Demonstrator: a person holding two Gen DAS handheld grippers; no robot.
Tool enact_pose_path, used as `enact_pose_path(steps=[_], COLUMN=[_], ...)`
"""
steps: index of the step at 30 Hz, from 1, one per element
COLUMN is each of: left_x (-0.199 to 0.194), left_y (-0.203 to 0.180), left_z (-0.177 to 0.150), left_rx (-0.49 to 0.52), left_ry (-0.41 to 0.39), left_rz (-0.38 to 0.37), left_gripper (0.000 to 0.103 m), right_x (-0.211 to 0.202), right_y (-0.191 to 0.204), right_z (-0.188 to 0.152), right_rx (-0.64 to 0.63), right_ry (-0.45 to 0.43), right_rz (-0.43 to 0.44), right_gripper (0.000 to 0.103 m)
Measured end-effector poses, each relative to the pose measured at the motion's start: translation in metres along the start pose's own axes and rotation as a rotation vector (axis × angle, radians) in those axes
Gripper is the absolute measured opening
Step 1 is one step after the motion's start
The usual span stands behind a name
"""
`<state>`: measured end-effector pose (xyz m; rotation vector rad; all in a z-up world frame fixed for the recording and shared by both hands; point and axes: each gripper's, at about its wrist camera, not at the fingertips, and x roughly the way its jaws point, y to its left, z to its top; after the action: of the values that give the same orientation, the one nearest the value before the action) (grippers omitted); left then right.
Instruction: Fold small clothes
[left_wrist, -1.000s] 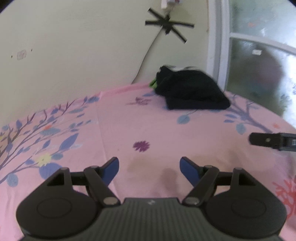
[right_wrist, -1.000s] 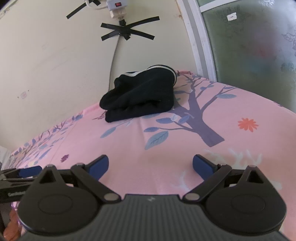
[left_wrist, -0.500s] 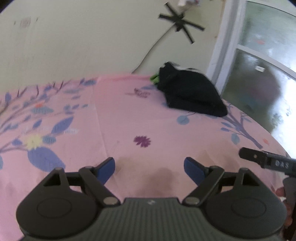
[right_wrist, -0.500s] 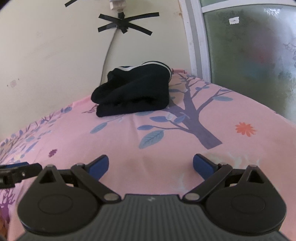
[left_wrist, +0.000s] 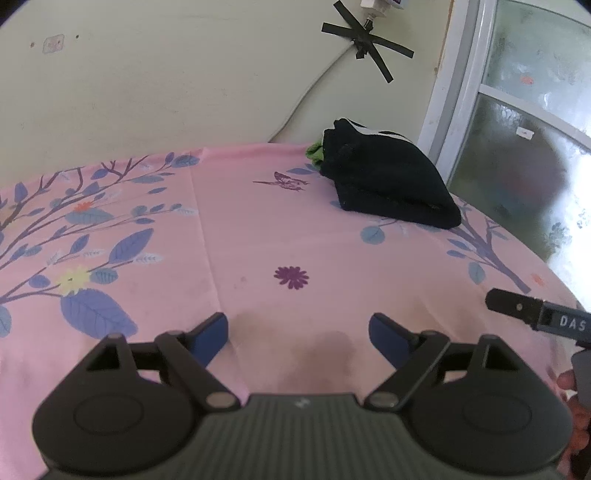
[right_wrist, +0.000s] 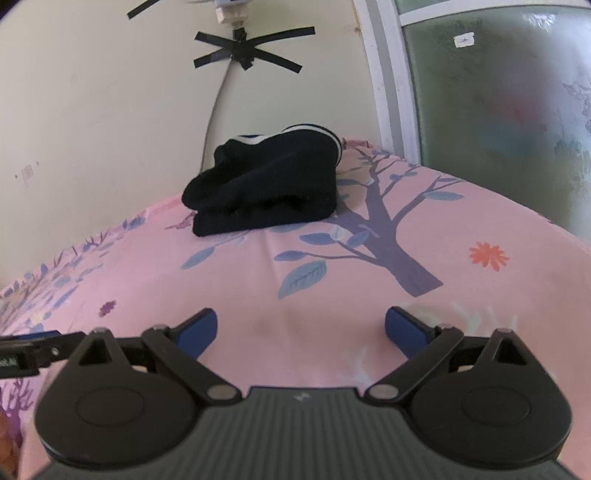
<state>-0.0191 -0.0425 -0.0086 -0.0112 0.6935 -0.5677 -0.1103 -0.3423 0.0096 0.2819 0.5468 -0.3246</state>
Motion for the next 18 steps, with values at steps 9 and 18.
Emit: enact_pose_path(steps=[9, 18], left_x=[-0.0001, 0.0023], left_y=[-0.0026, -0.0077], left_z=[0.0001, -0.0006], left_rx=[0.011, 0.05], left_ry=[0.006, 0.018], left_rz=[0.009, 0.032], left_gripper=[0.089, 0.093], right_x=[-0.0023, -0.0054], right_y=[-0.0043, -0.0089], right_z=[-0.001, -0.0023], right_rx=[0.017, 0.058], right_ry=[-0.01, -0.025], right_rz=[0.003, 0.027], right_gripper=[0.092, 0.092])
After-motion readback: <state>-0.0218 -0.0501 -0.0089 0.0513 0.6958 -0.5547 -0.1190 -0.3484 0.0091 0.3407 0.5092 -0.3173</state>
